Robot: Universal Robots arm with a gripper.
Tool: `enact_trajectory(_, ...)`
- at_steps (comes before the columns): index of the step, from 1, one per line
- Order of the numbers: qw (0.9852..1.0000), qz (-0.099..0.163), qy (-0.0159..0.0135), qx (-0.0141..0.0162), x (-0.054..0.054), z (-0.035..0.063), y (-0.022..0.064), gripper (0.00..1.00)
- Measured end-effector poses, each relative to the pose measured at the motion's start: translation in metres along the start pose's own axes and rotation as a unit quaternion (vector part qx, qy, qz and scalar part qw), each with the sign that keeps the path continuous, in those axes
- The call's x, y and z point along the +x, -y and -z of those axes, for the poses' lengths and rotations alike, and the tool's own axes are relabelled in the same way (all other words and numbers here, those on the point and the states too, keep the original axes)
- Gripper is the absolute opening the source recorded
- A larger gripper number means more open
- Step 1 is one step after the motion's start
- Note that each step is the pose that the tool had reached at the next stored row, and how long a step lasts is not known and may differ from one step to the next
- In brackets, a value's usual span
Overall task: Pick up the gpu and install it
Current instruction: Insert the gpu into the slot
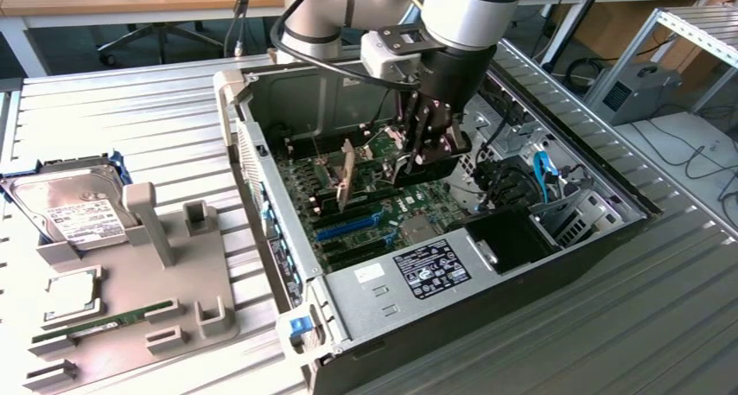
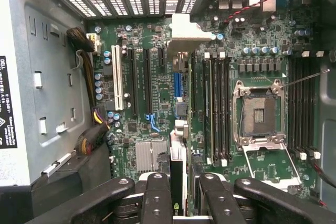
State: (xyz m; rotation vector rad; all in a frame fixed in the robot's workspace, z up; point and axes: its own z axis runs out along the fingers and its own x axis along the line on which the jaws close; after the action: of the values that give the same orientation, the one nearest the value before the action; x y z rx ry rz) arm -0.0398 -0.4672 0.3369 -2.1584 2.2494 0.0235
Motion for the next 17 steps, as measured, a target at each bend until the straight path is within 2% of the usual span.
enact_trajectory(17, 1.0000, 0.000, 0.0000, 0.0000, 0.0031, -0.0044, -0.0005, 0.26)
